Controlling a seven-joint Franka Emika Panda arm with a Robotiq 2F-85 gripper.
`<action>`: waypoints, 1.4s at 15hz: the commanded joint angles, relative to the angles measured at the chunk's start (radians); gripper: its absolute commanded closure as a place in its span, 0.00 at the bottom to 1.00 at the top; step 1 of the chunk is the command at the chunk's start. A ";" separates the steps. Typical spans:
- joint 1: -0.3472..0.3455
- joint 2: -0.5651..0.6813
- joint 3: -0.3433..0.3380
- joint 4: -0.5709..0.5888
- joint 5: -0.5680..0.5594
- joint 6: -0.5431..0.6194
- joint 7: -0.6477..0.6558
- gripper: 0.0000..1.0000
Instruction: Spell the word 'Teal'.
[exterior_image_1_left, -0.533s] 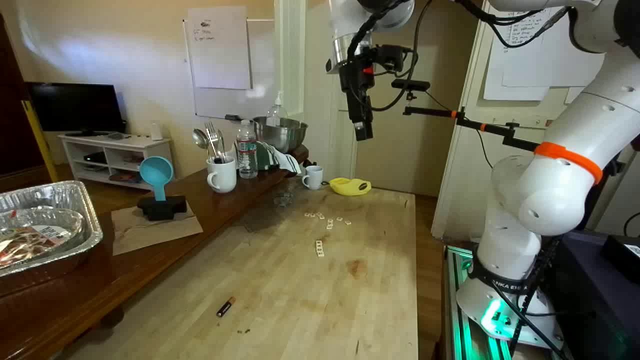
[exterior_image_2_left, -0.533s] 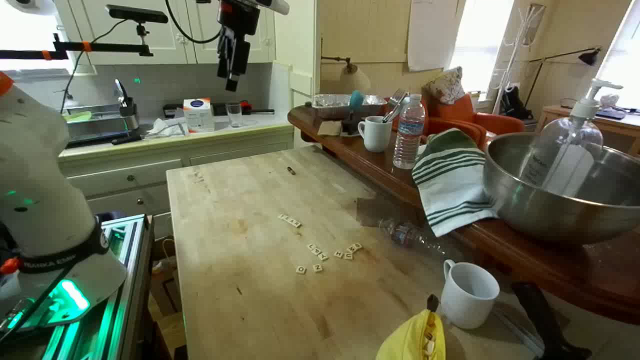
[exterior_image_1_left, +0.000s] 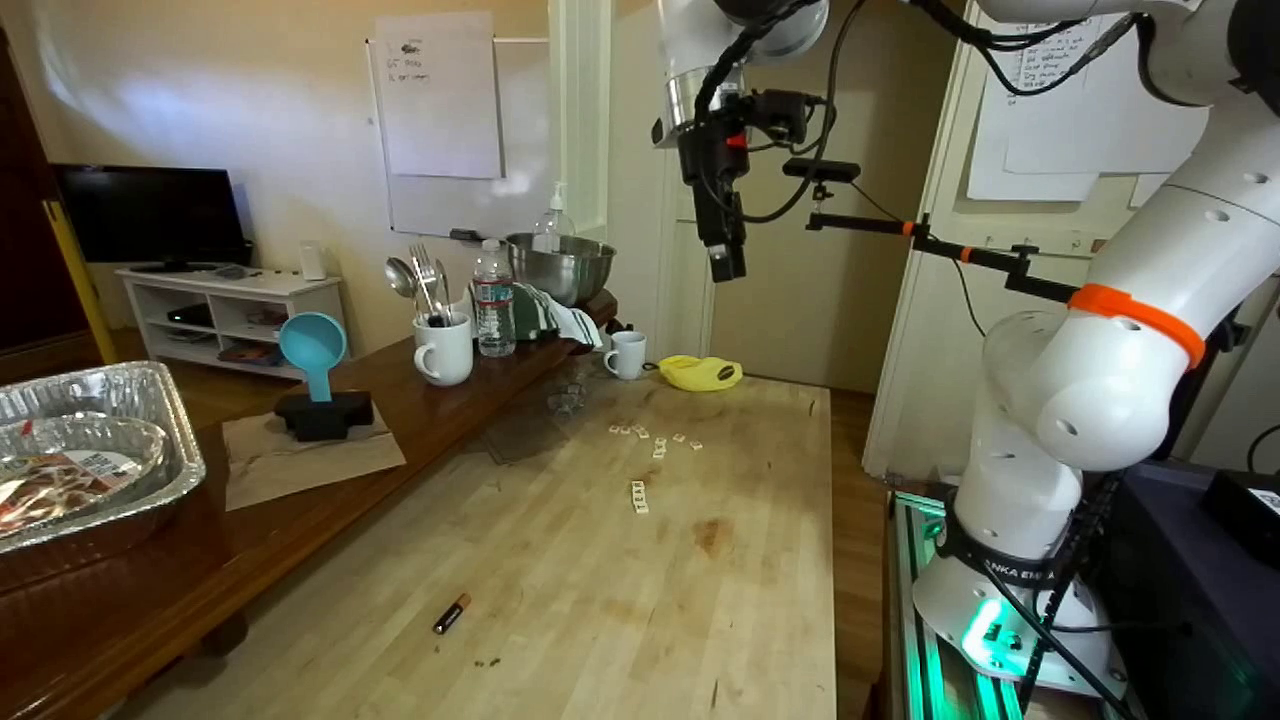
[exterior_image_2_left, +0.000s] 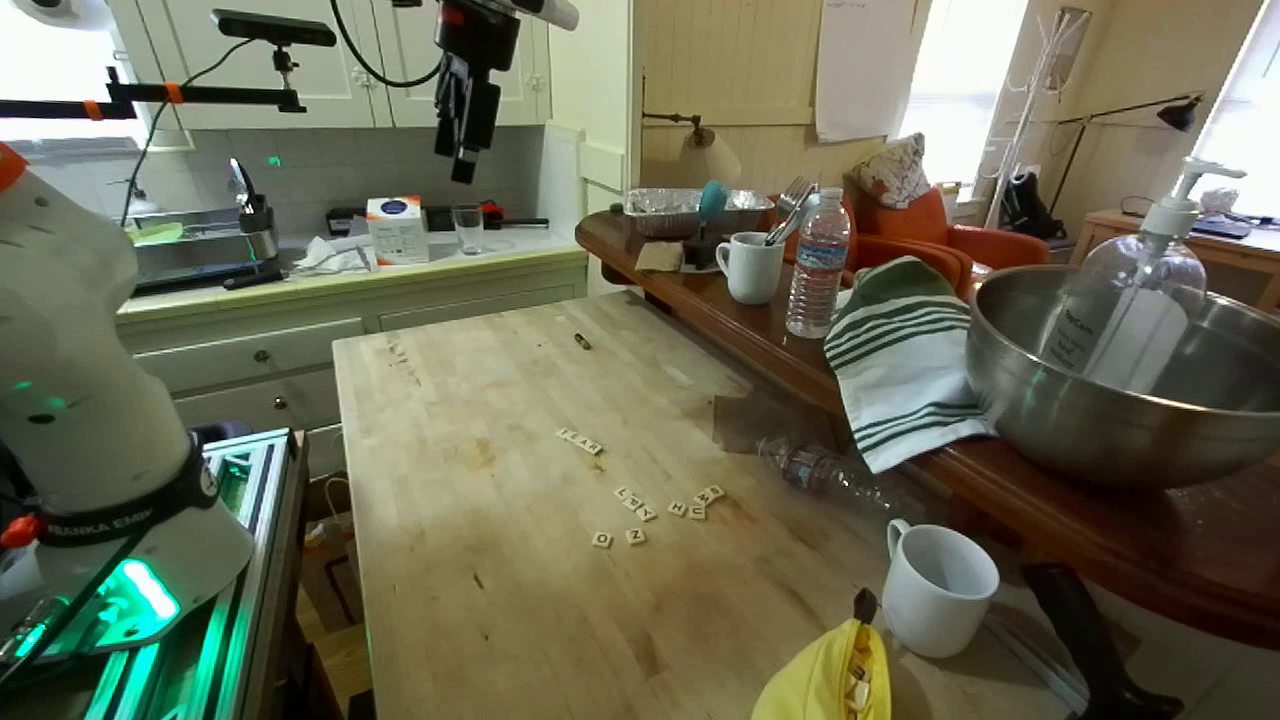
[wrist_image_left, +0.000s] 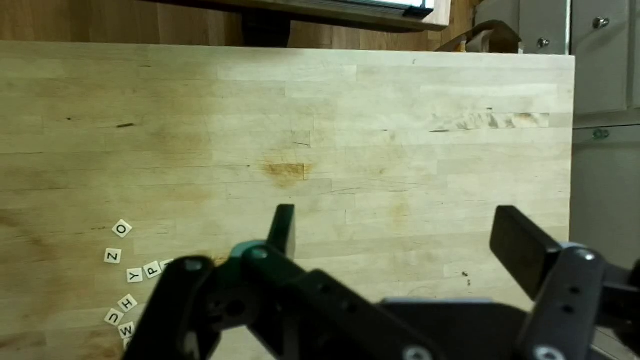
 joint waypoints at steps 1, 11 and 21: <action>-0.012 0.011 0.021 -0.078 -0.012 0.098 -0.011 0.00; 0.003 0.126 0.013 -0.365 -0.086 0.699 -0.242 0.00; -0.017 0.246 -0.019 -0.390 -0.138 0.827 -0.334 0.00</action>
